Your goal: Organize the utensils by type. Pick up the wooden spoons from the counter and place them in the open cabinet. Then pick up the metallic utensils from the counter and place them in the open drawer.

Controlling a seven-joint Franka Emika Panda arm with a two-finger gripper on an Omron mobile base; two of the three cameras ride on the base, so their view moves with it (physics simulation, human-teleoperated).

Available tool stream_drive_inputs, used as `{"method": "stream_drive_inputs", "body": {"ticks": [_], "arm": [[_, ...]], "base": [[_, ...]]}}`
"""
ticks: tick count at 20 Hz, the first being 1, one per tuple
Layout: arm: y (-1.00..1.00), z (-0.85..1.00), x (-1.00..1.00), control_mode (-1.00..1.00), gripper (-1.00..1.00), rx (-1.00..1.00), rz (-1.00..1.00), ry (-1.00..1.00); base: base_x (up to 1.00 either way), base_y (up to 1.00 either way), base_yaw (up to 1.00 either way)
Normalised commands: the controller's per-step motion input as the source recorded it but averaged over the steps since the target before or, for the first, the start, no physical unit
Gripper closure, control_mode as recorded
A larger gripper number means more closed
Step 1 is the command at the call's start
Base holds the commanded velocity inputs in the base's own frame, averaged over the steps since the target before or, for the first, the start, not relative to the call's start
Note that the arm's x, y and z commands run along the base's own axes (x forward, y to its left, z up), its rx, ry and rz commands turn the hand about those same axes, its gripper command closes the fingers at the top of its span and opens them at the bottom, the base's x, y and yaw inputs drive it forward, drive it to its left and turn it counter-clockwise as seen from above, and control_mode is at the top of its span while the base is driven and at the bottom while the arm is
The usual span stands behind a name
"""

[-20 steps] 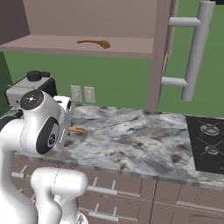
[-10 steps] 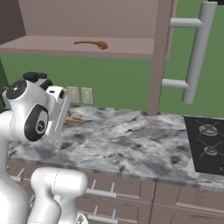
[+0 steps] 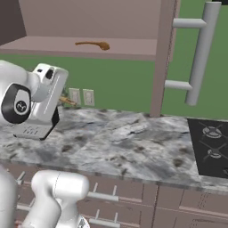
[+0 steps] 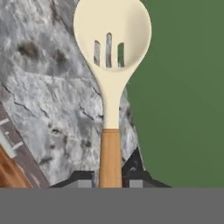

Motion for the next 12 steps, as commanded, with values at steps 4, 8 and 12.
{"method": "stream_drive_inputs", "body": {"ticks": [4, 8, 12], "arm": [[-0.14, 0.90, 0.00, -1.00, 1.00, 0.03, 0.02, -0.21], [-0.07, 0.71, 0.07, -1.00, 1.00, 0.00, 0.10, -0.28], [0.00, 0.69, 0.16, -1.00, 1.00, 0.00, 0.07, -0.12]], "base": [[0.00, 0.00, 0.00], [0.00, 0.00, 0.00], [0.00, 0.00, 0.00]]}}
